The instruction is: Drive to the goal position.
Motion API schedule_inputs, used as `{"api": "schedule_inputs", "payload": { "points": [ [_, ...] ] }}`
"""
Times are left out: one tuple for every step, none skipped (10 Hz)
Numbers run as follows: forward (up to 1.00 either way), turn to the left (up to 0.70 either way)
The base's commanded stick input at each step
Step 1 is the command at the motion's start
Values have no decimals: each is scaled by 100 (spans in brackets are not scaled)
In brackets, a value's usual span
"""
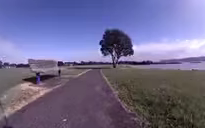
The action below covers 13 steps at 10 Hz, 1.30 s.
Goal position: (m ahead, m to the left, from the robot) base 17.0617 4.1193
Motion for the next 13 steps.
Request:
{"api": "schedule_inputs", "payload": {
  "points": [
    [45,27],
    [45,27],
    [45,24],
    [45,20],
    [45,16],
    [45,12],
    [45,8],
    [45,4],
    [45,0],
    [45,0],
    [45,0],
    [45,0],
    [45,0]
  ]
}}
